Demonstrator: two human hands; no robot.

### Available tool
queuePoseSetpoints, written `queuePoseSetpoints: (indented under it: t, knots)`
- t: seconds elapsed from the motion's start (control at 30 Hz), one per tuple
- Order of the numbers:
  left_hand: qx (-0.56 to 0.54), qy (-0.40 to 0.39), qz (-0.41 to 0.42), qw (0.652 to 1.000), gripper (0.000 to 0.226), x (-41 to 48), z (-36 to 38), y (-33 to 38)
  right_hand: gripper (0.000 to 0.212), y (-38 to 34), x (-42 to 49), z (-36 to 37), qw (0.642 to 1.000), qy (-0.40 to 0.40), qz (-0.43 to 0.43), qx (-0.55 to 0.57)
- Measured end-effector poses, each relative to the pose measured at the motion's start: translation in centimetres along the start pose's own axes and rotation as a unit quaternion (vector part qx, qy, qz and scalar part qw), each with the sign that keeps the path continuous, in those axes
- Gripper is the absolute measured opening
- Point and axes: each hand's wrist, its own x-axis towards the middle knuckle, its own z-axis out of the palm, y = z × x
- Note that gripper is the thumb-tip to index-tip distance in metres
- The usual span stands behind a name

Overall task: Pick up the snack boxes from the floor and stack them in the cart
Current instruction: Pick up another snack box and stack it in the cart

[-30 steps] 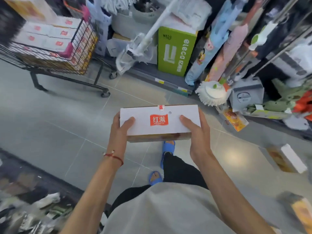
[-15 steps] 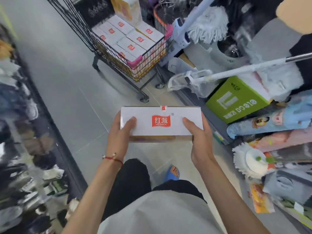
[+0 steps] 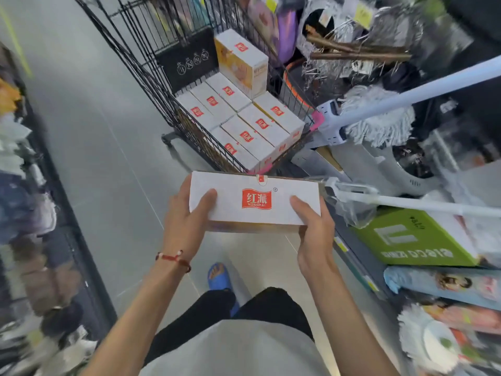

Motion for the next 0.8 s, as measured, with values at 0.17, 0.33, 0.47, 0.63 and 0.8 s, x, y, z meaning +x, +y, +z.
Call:
queuePoseSetpoints:
  t: [0.17,0.33,0.47,0.63,0.8]
  knots:
    - [0.017,-0.015,0.023,0.999,0.049,8.3,-1.8,4.4,0.048,-1.5,4.9,6.2,1.000,0.023,0.004,0.009]
    - [0.016,-0.040,0.036,0.998,0.043,16.0,-1.5,7.3,0.048,-3.3,10.9,10.8,0.999,0.043,-0.003,0.025]
    - [0.004,-0.041,0.032,0.999,0.042,21.9,-0.9,9.6,0.044,-5.1,15.9,14.1,0.999,0.021,-0.001,0.029]
    - [0.011,-0.045,0.023,0.999,0.043,27.9,0.0,12.1,0.048,-7.4,20.9,17.1,0.999,0.017,0.006,0.044]
    - [0.027,-0.044,0.003,0.999,0.039,33.7,0.7,13.9,0.056,-9.1,24.5,19.8,0.998,0.043,0.019,0.045]
